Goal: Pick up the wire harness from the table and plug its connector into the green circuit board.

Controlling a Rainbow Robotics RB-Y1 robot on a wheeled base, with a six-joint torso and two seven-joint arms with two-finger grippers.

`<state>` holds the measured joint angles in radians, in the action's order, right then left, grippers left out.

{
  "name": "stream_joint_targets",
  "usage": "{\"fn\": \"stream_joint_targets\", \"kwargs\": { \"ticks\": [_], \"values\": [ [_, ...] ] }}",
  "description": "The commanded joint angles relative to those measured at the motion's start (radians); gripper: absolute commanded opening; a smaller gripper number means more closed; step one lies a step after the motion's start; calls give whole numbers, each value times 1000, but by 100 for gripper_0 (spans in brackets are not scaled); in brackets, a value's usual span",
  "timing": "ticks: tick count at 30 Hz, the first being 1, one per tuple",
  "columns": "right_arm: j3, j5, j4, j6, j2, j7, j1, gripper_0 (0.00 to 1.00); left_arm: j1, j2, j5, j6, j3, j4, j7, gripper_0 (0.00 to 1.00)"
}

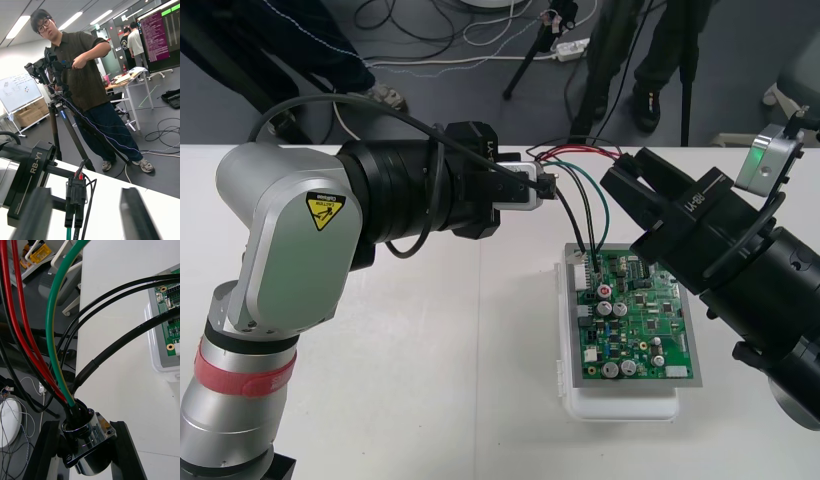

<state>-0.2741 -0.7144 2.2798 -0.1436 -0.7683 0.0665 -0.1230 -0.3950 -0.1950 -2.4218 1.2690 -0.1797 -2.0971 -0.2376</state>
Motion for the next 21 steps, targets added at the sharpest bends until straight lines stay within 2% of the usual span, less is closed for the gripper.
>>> {"fn": "stream_joint_targets", "kwargs": {
  "ticks": [1, 21],
  "values": [
    [-19, -7, 12, -8, 12, 27, 23, 0, -8, 28, -6, -59, -21, -24, 0, 0],
    [-17, -7, 12, -27, 18, 36, 23, 0, -7, 26, -6, -59, -18, -24, -5, 0]
  ]
}}
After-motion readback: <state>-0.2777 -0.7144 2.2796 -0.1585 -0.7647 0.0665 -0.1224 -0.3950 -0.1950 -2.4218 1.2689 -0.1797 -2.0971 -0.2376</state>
